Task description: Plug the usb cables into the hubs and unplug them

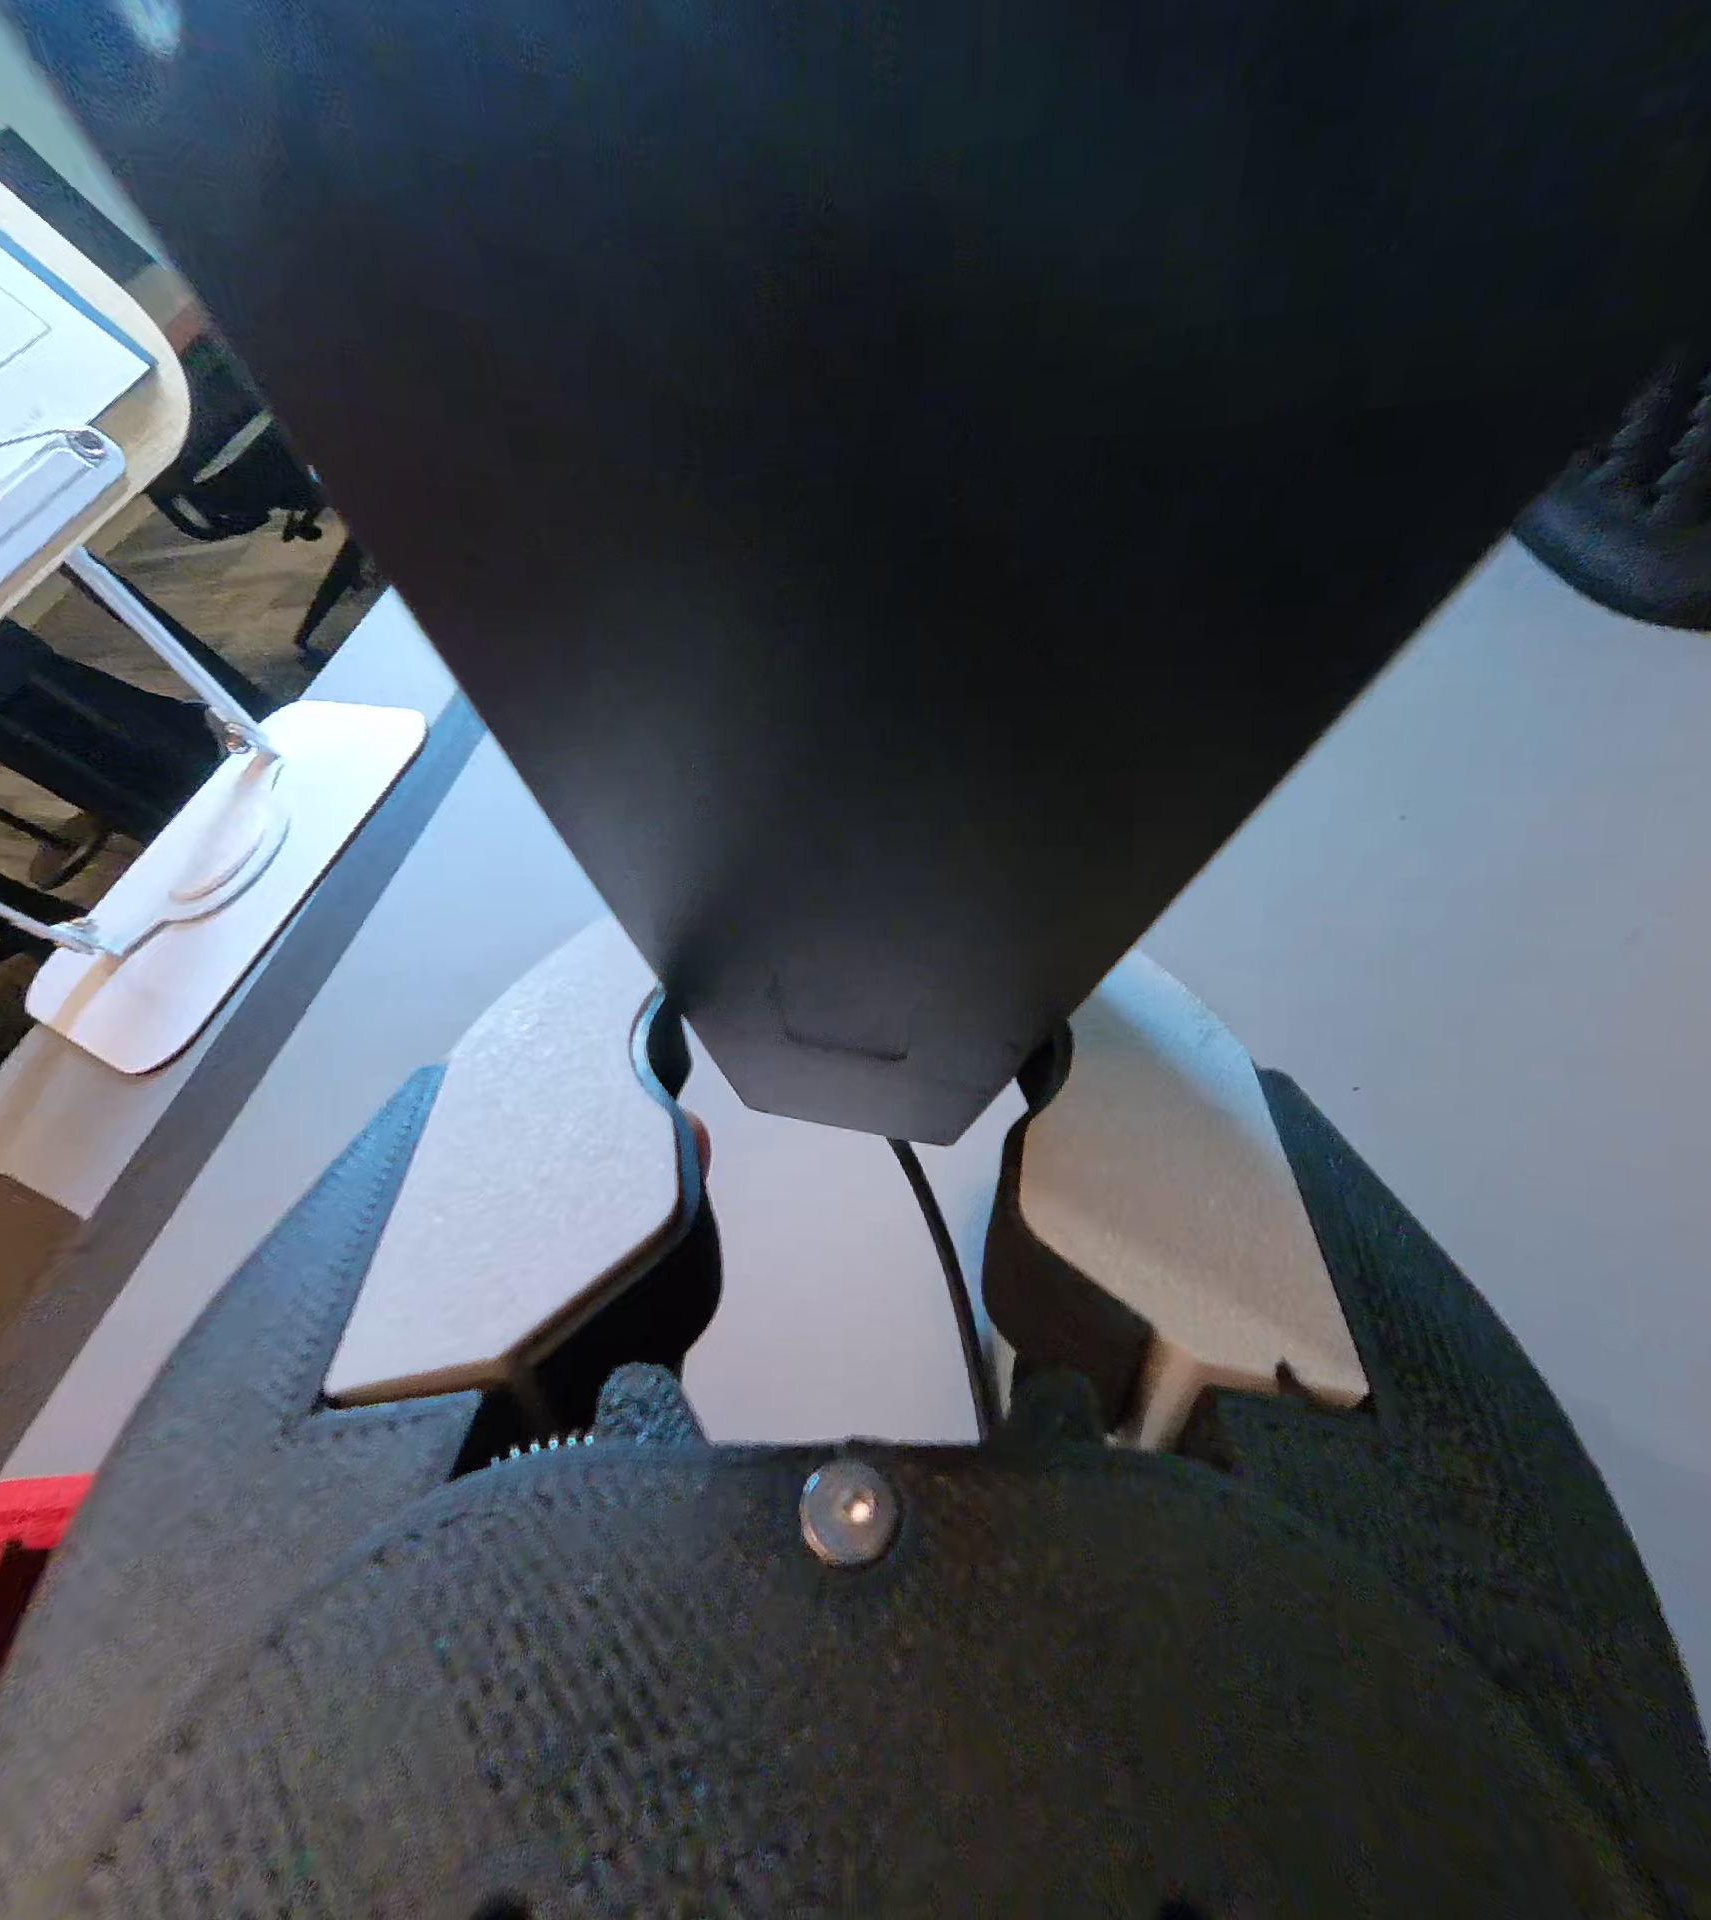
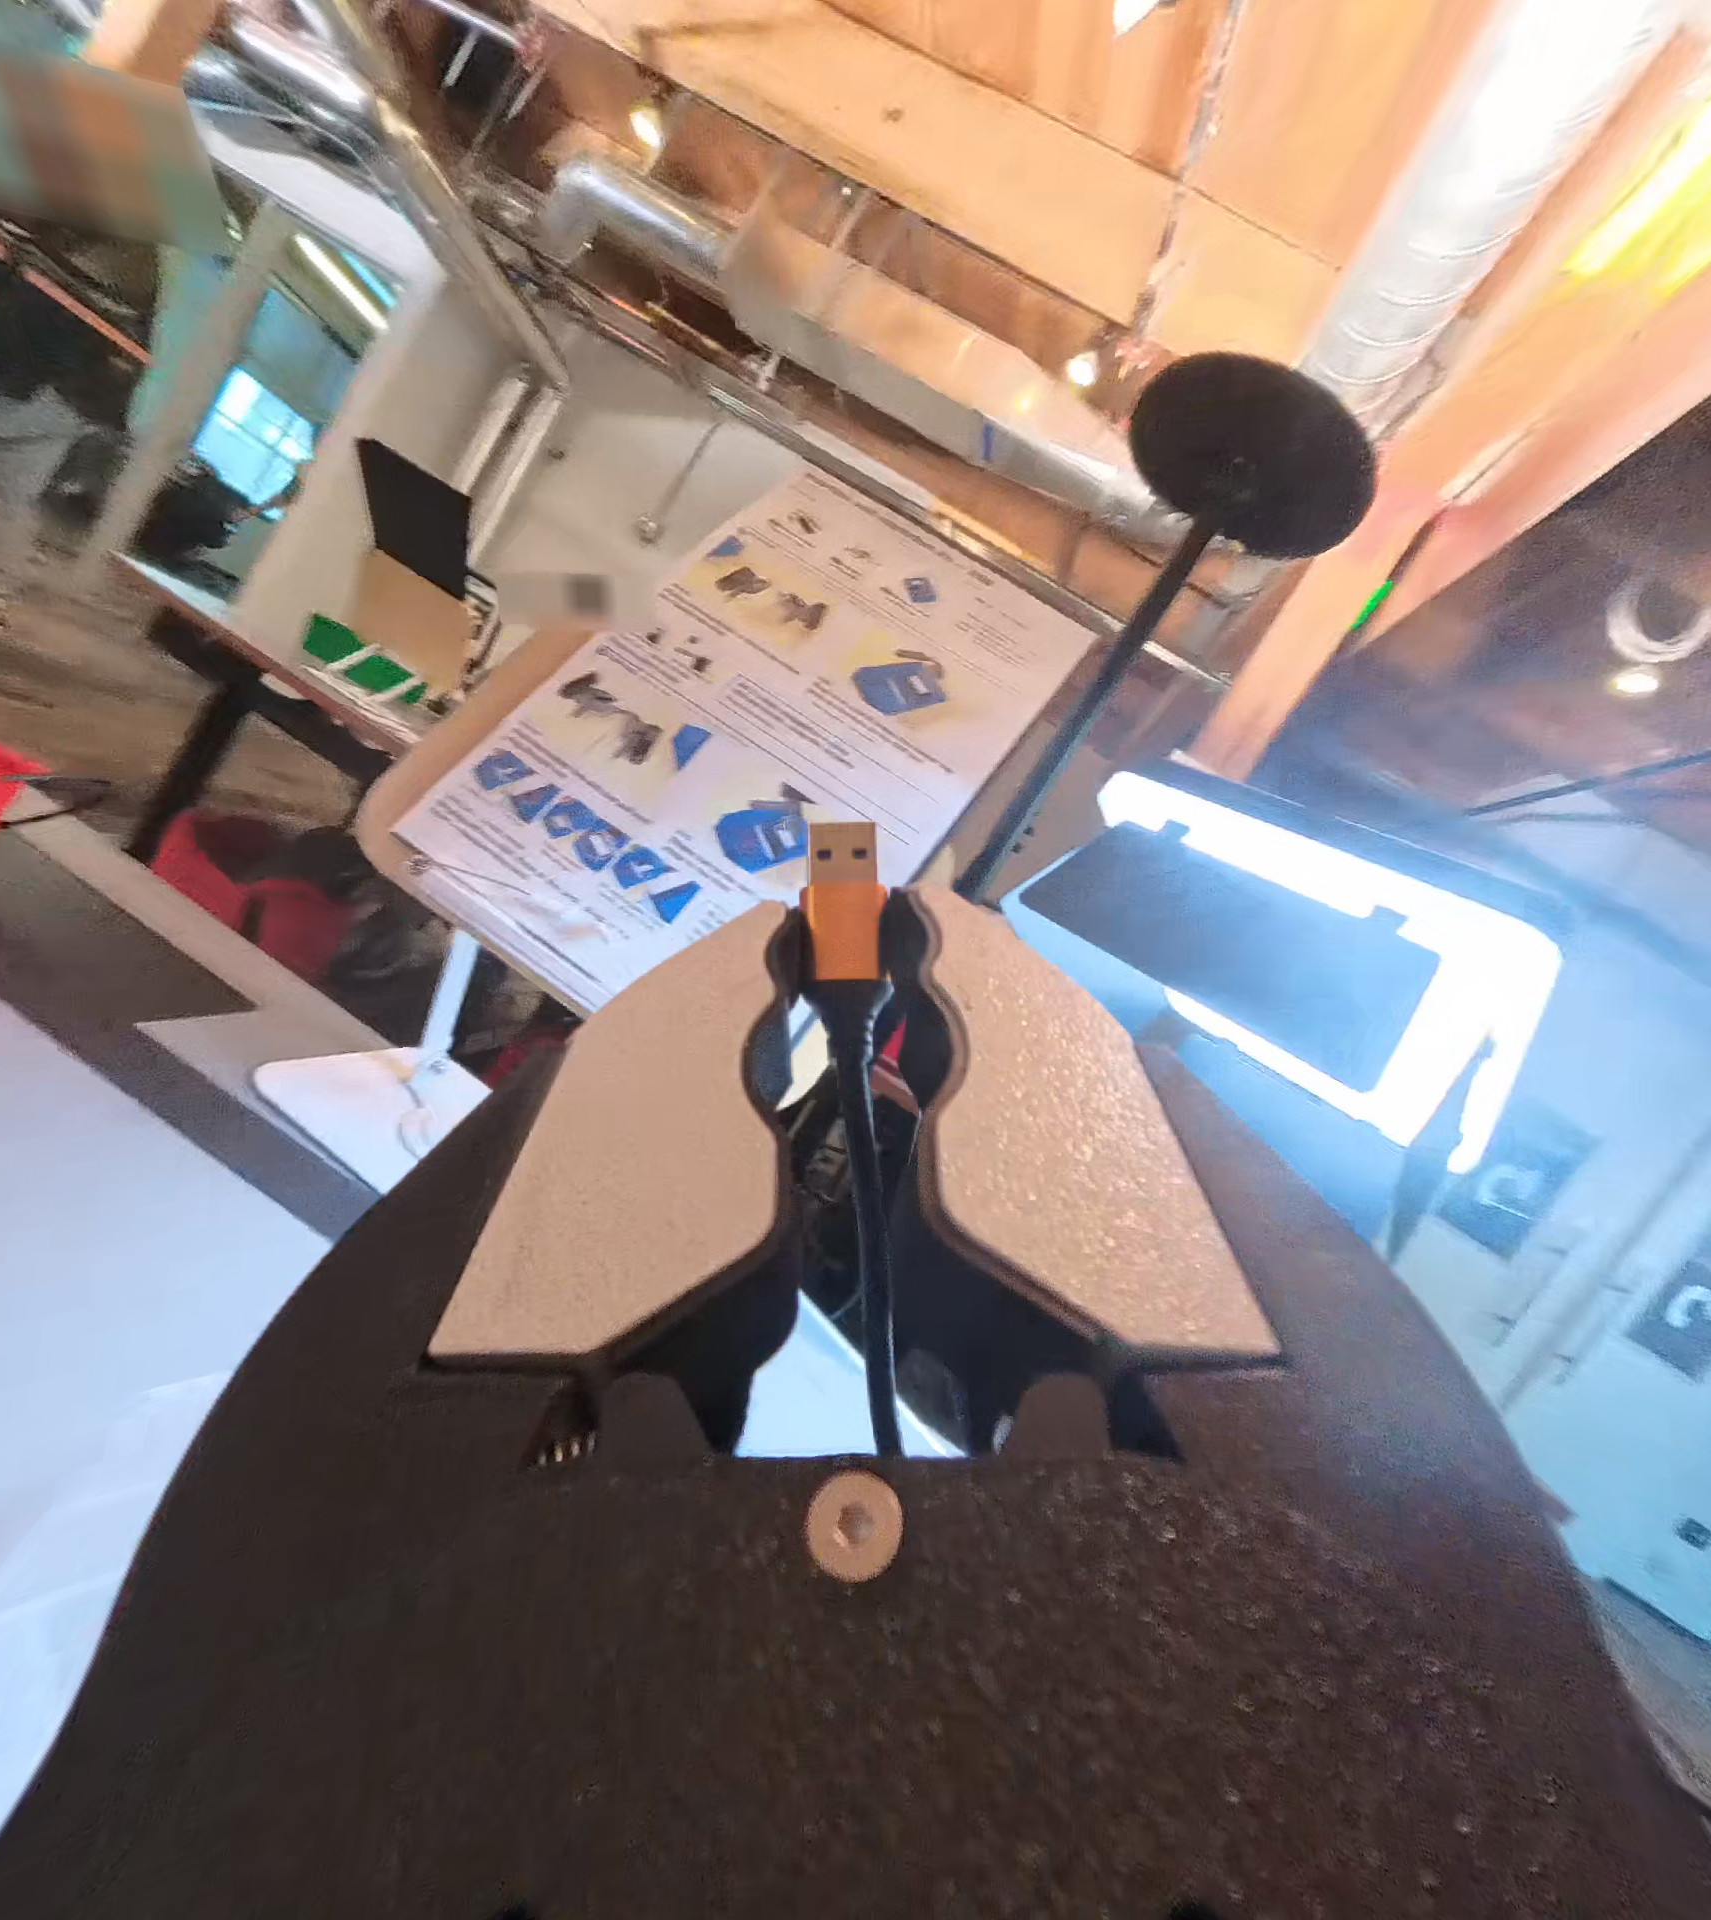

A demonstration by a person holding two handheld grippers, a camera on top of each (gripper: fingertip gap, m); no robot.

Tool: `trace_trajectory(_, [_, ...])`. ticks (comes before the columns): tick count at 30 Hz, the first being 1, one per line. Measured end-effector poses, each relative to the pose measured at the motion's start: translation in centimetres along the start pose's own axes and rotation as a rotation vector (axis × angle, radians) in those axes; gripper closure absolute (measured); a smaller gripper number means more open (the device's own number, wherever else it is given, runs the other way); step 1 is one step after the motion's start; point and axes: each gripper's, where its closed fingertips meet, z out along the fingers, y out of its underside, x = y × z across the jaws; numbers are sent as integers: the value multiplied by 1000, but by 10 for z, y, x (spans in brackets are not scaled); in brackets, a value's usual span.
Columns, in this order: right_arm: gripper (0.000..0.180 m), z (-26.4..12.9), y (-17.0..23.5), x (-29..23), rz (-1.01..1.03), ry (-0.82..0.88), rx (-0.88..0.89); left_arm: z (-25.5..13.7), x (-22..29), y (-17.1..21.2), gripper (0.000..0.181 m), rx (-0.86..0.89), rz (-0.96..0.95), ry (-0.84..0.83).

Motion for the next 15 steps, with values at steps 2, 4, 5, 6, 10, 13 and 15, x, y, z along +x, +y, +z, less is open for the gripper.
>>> trace_trajectory(2, [163,2,11,-1,-10,11,-15,0,0,0,118,8,-14,8])
trace_trajectory(4, [163,7,35,-16,-14,-54,-107,0,-1,2,118,3,-13,8])
trace_trajectory(5, [163,9,50,-22,-41,-70,-164,0,0,3,118,2,-14,10])
trace_trajectory(6, [163,10,64,-28,-76,-90,-220,0,-1,3,118,1,-15,9])
trace_trajectory(10, [163,8,131,-39,-188,-128,-531,0,-2,5,118,-5,-18,8])
trace_trajectory(13, [158,7,138,-42,-168,-130,-553,0,-2,6,117,-10,-19,7])
trace_trajectory(15, [154,8,129,-37,-128,-114,-532,1,-3,7,118,-13,-18,4])
